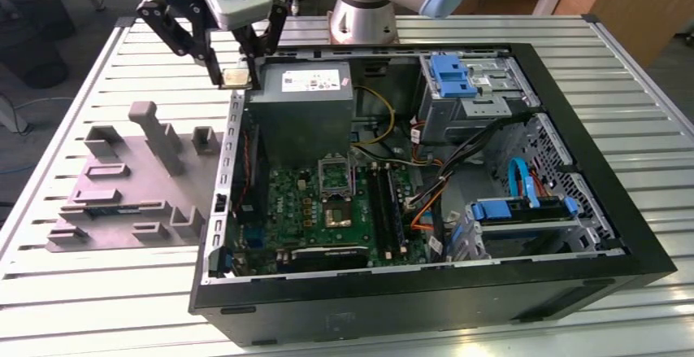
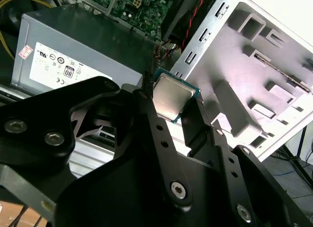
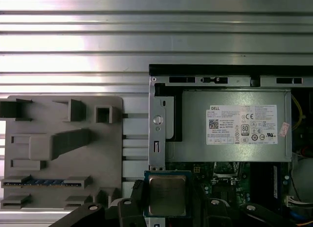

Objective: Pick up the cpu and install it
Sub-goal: 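Pick up the cpu and move it towards the insertion slot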

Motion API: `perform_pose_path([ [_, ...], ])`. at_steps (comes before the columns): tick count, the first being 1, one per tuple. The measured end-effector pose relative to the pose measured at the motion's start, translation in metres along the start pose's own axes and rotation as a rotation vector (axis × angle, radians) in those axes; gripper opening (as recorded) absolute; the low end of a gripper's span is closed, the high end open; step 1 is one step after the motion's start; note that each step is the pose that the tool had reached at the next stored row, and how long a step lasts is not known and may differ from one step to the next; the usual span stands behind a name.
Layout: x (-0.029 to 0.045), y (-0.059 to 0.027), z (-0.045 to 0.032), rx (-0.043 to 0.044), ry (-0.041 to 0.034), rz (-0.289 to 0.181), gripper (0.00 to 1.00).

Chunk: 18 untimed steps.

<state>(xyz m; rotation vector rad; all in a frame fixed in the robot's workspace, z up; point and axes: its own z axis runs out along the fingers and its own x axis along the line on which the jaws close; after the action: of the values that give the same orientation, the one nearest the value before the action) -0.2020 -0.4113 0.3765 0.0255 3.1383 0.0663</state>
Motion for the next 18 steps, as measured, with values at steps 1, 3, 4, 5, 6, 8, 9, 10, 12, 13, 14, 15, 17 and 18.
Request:
perform_pose_path([
  [1,0.0,0.0,0.0,0.0,-0.0001,0.0,0.47],
  [3,-0.0002,0.0,0.0,0.0,0.0,0.0,0.47],
  [4,-0.0002,0.0,0.0,0.0,0.0,0.0,0.47],
  [5,-0.0002,0.0,0.0,0.0,0.0,0.0,0.47],
  [6,-0.0002,0.0,0.0,0.0,0.0,0.0,0.47],
  [8,-0.0004,-0.0018,-0.0001,0.0001,0.0001,0.0,0.47],
  [9,-0.0003,-0.0029,-0.0001,0.0,-0.0001,0.0,0.47],
  [10,-0.0003,-0.0042,-0.0002,0.0,0.0,0.0,0.47],
  [12,-0.0006,-0.0064,-0.0003,0.0001,0.0,0.0,0.47],
  [13,-0.0015,-0.0071,-0.0003,0.0002,0.0001,0.0,0.47],
  [14,-0.0034,-0.0074,-0.0003,0.0001,0.0,0.0,0.47],
  [15,-0.0058,-0.0076,-0.0003,0.0002,0.0,0.0,0.47],
  [17,-0.0111,-0.0078,-0.0003,0.0002,0.0001,0.0,0.47],
  [18,-0.0137,-0.0078,-0.0003,0.0002,0.0001,0.0,0.47],
])
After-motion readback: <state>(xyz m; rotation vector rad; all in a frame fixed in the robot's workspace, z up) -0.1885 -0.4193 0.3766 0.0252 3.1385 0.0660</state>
